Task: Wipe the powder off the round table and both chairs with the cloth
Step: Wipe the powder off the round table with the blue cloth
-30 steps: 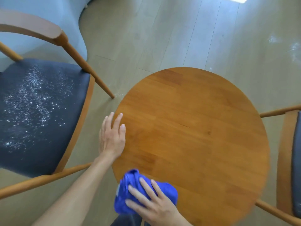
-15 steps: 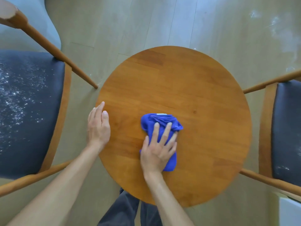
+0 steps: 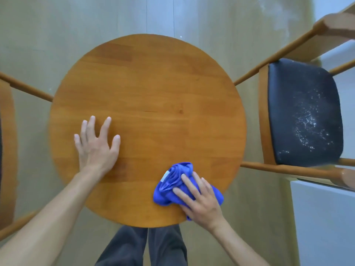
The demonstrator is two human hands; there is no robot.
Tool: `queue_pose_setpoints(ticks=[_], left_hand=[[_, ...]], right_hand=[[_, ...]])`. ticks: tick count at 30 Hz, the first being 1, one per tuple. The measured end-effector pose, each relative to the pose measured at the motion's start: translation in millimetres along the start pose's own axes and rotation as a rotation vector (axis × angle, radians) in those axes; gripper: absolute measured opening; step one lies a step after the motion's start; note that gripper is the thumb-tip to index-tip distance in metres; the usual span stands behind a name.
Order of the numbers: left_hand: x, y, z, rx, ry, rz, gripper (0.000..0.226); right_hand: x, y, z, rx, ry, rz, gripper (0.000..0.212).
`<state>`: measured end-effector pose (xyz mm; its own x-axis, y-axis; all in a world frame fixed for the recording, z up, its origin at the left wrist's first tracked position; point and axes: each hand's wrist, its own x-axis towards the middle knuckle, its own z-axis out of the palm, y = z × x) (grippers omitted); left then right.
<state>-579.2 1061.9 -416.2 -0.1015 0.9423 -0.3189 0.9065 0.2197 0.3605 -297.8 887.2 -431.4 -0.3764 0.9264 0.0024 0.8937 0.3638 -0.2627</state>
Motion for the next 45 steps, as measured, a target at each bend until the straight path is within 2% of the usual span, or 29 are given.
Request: queue_pose_setpoints(ticks=[4, 6, 9, 11, 13, 16, 18, 20, 24, 26, 28, 31, 35, 37, 38, 40, 45], left_hand=[[-0.7, 7.4, 19.3, 0.135, -0.084, 0.025, 0.066], [-1.7, 5.0, 22.6, 0.189, -0.094, 0.058, 0.072], [-2.9, 1.9, 21.4, 0.230, -0.115, 0.083, 0.076], [-3.2, 0.7, 18.5, 0.236, -0.130, 0.079, 0.076], [-3.7, -1.7, 14.4, 0.200, -0.135, 0.079, 0.075], [-5.1, -5.1, 8.8, 0.026, -0.064, 0.066, 0.067], [-5.0, -5.6, 5.7, -0.095, 0.049, 0.032, 0.062], [-2.6, -5.7, 3.3, -0.158, 0.159, 0.006, 0.060], [4.4, -7.7, 3.0, -0.098, 0.178, -0.009, 0.056], [6.4, -4.7, 7.2, -0.034, 0.129, 0.004, 0.054], [6.5, -0.9, 14.2, 0.033, 0.095, 0.007, 0.055], [4.8, 2.6, 25.8, 0.067, 0.105, -0.004, 0.055], [8.5, 3.1, 30.1, 0.081, 0.140, 0.012, 0.052], [7.8, 3.5, 29.1, 0.109, 0.131, 0.023, 0.055], [7.4, 3.7, 28.4, 0.121, 0.128, 0.026, 0.056], [7.7, 2.5, 26.8, 0.132, 0.119, 0.023, 0.058], [10.8, 2.3, 21.9, 0.132, 0.119, 0.010, 0.057]], right_hand=[[10.3, 76.1, -23.3, -0.171, 0.091, 0.339, 0.039], [32.0, 96.7, -25.9, -0.232, 0.156, 0.631, 0.044], [88.1, 98.4, -18.9, -0.172, 0.317, 1.183, 0.050], [130.4, 82.5, -12.1, -0.137, 0.370, 1.338, 0.052], [170.9, 53.9, -4.7, -0.126, 0.357, 1.269, 0.053], [225.8, -6.8, 9.0, -0.100, 0.318, 1.015, 0.053], [245.0, -48.3, 18.0, -0.043, 0.282, 0.791, 0.054], [235.6, -69.2, 27.8, 0.001, 0.193, 0.449, 0.049], [143.3, -23.1, 19.1, -0.010, 0.036, -0.212, 0.042], [90.4, 32.6, 2.4, -0.111, -0.041, -0.327, 0.046], [57.3, 89.8, -21.4, -0.150, -0.043, -0.190, 0.048], [62.6, 136.6, -42.1, -0.161, 0.024, 0.277, 0.046], [159.2, 136.4, -27.1, -0.181, 0.273, 1.066, 0.050], [220.7, 131.3, -22.6, -0.093, 0.331, 1.361, 0.054], [250.0, 125.1, -20.9, -0.062, 0.335, 1.406, 0.056], [304.0, 97.9, -14.8, -0.045, 0.318, 1.313, 0.058], [380.0, -40.8, 24.0, -0.009, 0.193, 0.660, 0.061]])
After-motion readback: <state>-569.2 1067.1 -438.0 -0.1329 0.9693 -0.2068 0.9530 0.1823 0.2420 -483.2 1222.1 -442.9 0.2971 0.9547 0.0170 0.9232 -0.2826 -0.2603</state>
